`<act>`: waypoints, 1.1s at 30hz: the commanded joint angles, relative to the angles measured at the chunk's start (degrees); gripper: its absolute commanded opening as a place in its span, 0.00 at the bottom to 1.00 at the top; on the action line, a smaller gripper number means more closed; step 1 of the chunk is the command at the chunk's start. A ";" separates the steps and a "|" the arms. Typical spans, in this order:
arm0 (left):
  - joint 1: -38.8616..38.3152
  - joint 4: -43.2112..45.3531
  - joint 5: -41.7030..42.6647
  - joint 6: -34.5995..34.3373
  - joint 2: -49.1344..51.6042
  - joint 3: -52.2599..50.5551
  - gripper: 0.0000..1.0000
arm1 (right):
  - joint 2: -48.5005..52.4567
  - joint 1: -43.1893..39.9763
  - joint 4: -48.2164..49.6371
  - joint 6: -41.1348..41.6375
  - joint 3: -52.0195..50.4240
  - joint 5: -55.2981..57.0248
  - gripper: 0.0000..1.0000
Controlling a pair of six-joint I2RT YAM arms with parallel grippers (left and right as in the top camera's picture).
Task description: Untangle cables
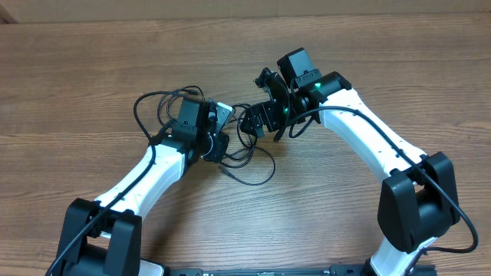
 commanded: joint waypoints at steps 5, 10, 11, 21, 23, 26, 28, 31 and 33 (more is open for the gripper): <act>0.22 -4.74 2.10 -1.31 -6.38 5.55 0.04 | -1.07 -0.17 0.28 -0.24 -0.22 0.37 1.00; 0.31 -14.05 1.25 -1.14 -11.41 15.78 0.04 | -1.07 -0.17 0.48 -0.24 -0.22 0.37 0.99; 0.31 -15.74 0.98 -0.85 -11.87 17.66 0.04 | -1.07 -0.17 0.50 -0.22 -0.22 0.35 0.98; 0.20 -26.01 0.59 0.44 -12.17 28.39 0.05 | -0.96 1.11 3.65 1.99 -0.22 -0.17 0.99; 0.20 -26.34 0.61 0.44 -12.15 28.37 0.06 | -0.70 1.55 4.46 1.99 -0.22 -0.68 0.99; 0.20 -27.39 0.61 0.46 -12.15 28.33 0.08 | 0.68 2.34 5.11 2.40 -0.24 -0.72 0.87; 0.20 -27.76 0.57 0.50 -12.13 28.28 0.08 | 2.12 2.86 5.42 3.04 -0.24 -0.76 0.83; 0.20 -27.76 0.57 0.92 -12.13 28.20 0.08 | 4.79 3.43 5.44 3.04 -0.24 -0.92 0.83; 0.20 -27.82 0.57 0.92 -12.13 28.17 0.07 | 6.25 3.54 5.53 3.04 -0.24 -1.27 0.78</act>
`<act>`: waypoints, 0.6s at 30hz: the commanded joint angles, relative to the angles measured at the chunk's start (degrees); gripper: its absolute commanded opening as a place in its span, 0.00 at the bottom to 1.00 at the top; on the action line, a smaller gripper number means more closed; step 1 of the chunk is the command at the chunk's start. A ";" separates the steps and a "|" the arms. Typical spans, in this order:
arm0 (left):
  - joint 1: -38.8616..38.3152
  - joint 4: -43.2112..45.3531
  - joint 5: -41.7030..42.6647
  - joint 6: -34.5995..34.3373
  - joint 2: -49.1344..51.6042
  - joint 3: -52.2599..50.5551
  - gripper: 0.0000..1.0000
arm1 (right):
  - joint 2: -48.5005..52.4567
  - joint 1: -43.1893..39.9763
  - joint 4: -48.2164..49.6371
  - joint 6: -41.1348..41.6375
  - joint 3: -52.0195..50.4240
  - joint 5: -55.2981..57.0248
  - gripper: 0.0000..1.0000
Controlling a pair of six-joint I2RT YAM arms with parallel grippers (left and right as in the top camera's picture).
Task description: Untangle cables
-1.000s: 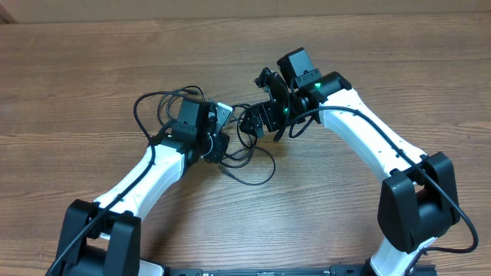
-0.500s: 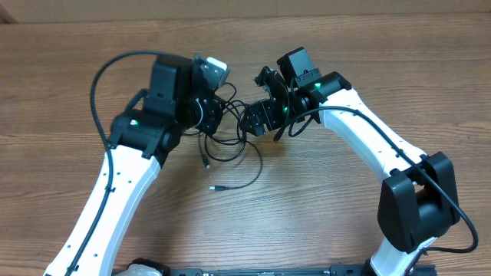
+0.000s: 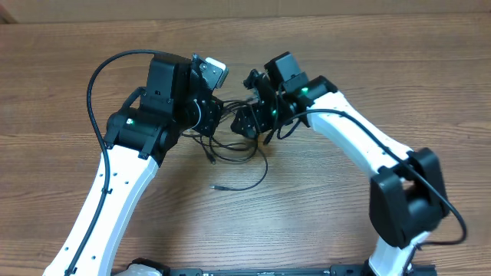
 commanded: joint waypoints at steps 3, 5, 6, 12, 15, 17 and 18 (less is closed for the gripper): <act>0.22 -0.17 -0.39 0.70 -0.11 1.05 0.08 | 3.91 0.42 0.94 0.37 -0.24 -0.57 0.79; 0.24 -0.15 -0.46 0.79 -0.11 1.07 0.08 | 3.93 0.39 1.86 0.37 -0.24 -0.57 0.79; 0.22 -0.15 -0.50 0.94 -0.11 1.05 0.09 | 3.93 0.37 2.36 0.37 -0.24 -0.55 0.79; 0.22 -0.74 -0.35 0.94 -0.11 1.05 0.30 | 3.93 -0.35 3.85 -1.75 -0.15 -0.57 0.86; 0.22 -0.79 -0.35 0.92 -0.11 1.05 0.38 | 3.93 -0.59 4.76 -3.89 -0.09 -0.59 0.82; 0.22 -0.74 -0.35 0.90 -0.11 1.01 0.40 | 3.85 -0.68 5.38 -6.69 0.15 -0.59 0.81; 0.22 -0.76 -0.35 0.90 -0.11 0.98 0.40 | 3.69 -0.81 5.31 -7.78 0.66 -0.66 0.81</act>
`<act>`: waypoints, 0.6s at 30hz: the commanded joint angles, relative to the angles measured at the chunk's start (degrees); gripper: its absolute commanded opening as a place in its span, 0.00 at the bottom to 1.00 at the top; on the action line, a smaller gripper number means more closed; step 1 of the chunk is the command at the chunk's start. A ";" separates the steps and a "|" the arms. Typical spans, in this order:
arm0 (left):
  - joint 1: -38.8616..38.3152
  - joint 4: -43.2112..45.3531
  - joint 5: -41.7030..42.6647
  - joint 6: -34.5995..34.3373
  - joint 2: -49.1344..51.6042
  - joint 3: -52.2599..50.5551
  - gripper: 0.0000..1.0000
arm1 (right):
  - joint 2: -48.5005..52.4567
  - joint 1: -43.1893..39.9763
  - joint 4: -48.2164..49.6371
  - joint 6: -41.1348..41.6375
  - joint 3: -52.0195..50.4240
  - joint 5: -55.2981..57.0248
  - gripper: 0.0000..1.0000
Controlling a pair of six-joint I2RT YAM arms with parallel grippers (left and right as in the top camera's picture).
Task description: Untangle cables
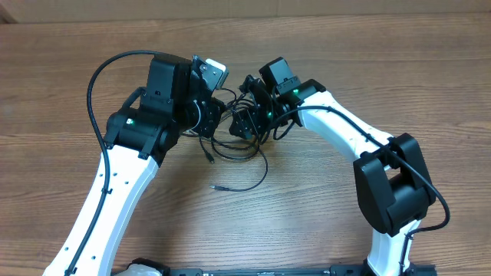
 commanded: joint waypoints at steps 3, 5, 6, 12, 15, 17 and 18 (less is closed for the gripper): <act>0.22 -0.15 -0.17 0.48 -0.11 0.96 0.40 | -1.75 -1.31 0.52 -6.45 3.48 -0.26 0.83; 0.22 -0.35 -0.17 0.48 -0.11 0.96 0.41 | -2.12 -2.27 0.46 -7.34 5.51 -0.24 0.86; 0.22 -0.48 -0.15 0.48 -0.11 0.96 0.41 | -2.16 -2.78 0.50 -7.32 6.21 0.22 0.87; 0.22 -1.18 -0.15 0.46 -0.11 0.96 0.41 | -2.12 -6.16 0.07 -10.54 6.80 0.98 0.90; 0.22 -1.22 -0.11 0.42 -0.11 0.96 0.41 | -1.57 -7.17 -0.15 -10.54 6.75 1.68 0.90; 0.22 -1.36 -0.09 0.02 -0.11 0.96 0.41 | -0.70 -7.56 -0.26 -10.54 6.67 1.66 0.90; 0.22 -1.38 0.07 0.04 -0.11 0.96 0.41 | -0.24 -7.67 -0.24 -10.51 6.47 1.64 0.90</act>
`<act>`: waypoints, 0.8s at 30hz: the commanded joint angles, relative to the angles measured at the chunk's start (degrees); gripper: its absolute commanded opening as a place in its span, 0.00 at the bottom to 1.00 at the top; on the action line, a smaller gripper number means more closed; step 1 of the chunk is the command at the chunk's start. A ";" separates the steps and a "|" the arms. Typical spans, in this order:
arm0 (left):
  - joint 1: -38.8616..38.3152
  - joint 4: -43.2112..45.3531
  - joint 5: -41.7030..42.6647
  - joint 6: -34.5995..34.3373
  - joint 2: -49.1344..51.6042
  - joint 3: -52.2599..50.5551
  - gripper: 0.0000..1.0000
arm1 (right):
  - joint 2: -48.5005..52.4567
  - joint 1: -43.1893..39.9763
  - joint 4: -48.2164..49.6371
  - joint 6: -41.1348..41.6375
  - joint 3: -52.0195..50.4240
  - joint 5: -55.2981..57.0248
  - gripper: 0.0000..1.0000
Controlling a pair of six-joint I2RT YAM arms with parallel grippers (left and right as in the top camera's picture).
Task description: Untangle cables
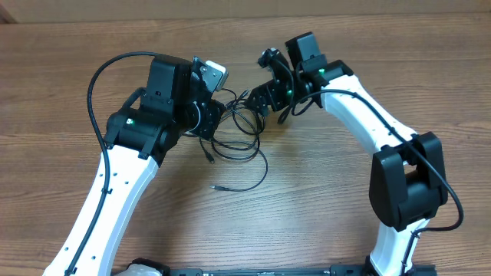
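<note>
Thin black cables (239,136) lie tangled in loops on the wooden table between my two arms. One loose end with a small plug (215,186) trails toward the front. My left gripper (210,116) is raised over the left side of the tangle and looks shut on cable strands. My right gripper (261,100) is at the upper right of the tangle, with strands running from its fingers leftward to the bundle. It appears shut on a cable. The fingertips of both are partly hidden by their own bodies.
The wooden table (69,69) stretches around the tangle. The left arm's own supply cable (100,73) arcs over the table at the left. The arm bases stand at the front edge.
My right gripper has moved to the right and back, away from the left gripper. The strands between the two are drawn out longer. The left arm has not moved.
First both grippers were low at the tangle, the left arm lying flat. Then the left arm stood raised with cables hanging from it and a plug end trailing forward. The right gripper closed in on the left, and is now pulled away to the right.
</note>
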 commanded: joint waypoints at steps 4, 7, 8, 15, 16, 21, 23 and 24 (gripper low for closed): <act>0.22 -0.13 0.11 0.04 -0.11 0.96 0.41 | 2.43 0.04 -0.42 -1.18 0.33 -0.57 0.89; 0.22 0.04 0.09 0.04 -0.11 0.96 0.41 | 3.82 1.11 -0.57 -1.18 -0.04 -0.70 0.88; 0.22 0.07 0.09 0.04 -0.11 0.96 0.41 | 4.50 1.57 -0.55 -1.18 -0.13 -0.70 0.86; 0.22 -0.26 0.07 0.04 -0.11 0.96 0.41 | 5.68 2.75 0.48 -1.11 -1.11 -0.74 0.62; 0.22 -0.24 0.07 0.04 -0.11 0.96 0.41 | 5.66 2.75 0.35 -1.07 -1.11 -0.74 0.45; 0.22 -0.24 0.07 0.04 -0.11 0.96 0.40 | 5.70 2.75 -0.44 -0.85 -1.11 -0.72 0.04; 0.22 -0.24 0.02 0.04 -0.11 0.96 0.41 | 5.68 2.73 -0.17 -0.72 -1.11 -0.72 0.04; 0.22 -0.24 0.02 0.04 -0.11 0.96 0.40 | 5.64 2.71 0.09 -0.48 -1.05 -0.79 0.04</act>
